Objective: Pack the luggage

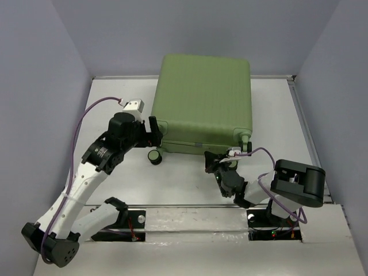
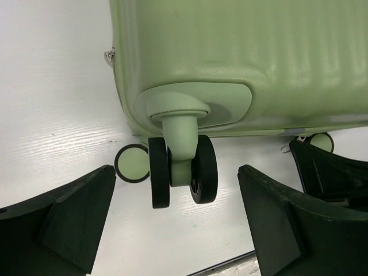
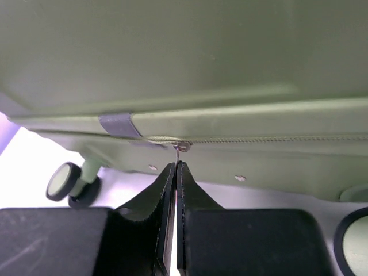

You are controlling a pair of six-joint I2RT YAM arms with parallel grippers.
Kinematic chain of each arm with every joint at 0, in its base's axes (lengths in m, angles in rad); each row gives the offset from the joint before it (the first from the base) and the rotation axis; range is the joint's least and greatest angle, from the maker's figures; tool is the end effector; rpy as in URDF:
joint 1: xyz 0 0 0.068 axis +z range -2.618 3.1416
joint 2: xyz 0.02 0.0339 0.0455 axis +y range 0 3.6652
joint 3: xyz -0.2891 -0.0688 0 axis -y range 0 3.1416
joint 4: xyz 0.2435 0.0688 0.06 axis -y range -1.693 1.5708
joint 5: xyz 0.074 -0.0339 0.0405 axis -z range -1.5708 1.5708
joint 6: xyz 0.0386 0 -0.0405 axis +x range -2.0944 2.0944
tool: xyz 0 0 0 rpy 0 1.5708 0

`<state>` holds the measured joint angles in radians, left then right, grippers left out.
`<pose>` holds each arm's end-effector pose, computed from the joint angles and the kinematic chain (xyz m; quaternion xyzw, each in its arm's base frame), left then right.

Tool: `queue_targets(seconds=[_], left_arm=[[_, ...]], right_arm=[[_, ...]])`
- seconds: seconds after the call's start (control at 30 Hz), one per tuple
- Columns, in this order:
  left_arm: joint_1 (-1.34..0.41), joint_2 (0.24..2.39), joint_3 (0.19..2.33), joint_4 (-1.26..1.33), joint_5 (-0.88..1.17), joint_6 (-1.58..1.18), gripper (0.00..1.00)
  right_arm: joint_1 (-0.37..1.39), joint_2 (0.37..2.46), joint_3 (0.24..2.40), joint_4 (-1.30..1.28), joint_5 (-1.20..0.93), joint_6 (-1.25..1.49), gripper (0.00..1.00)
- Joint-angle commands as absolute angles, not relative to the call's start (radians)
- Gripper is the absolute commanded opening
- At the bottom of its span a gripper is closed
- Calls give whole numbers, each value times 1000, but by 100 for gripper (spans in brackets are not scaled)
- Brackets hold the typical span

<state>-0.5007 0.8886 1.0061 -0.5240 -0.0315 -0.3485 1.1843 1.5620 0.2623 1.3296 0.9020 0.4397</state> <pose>0.1549 -0.0834 0.3815 0.0549 0.8334 -0.2145 0.5064 0.1179 0.2094 0.1870 0.0633 0.6977 0.2598 0.6647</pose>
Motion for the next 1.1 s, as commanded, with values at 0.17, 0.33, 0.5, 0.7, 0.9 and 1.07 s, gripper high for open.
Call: queue_targets(seconds=[0.17,0.33,0.5,0.7,0.9,1.07], left_arm=[[-497,933,1005,-466,100,-270,97],[-497,868,957,-500,132,-282,93],[-497,870,917,-512,153,-288,88],[-497,903,916,-477,149,-296,79],[-497,936,904,-387,179,-322,37],[-497,921,855,-209,354,-432,8]], right_arm=[[1184,1532,253,1404,841,468,7],[1175,1528,253,1391,827,472,7],[1175,1537,256,1396,825,482,7],[1175,1532,262,1382,810,480,7],[1175,1505,245,1364,778,474,7],[1155,1435,241,1286,684,459,7]])
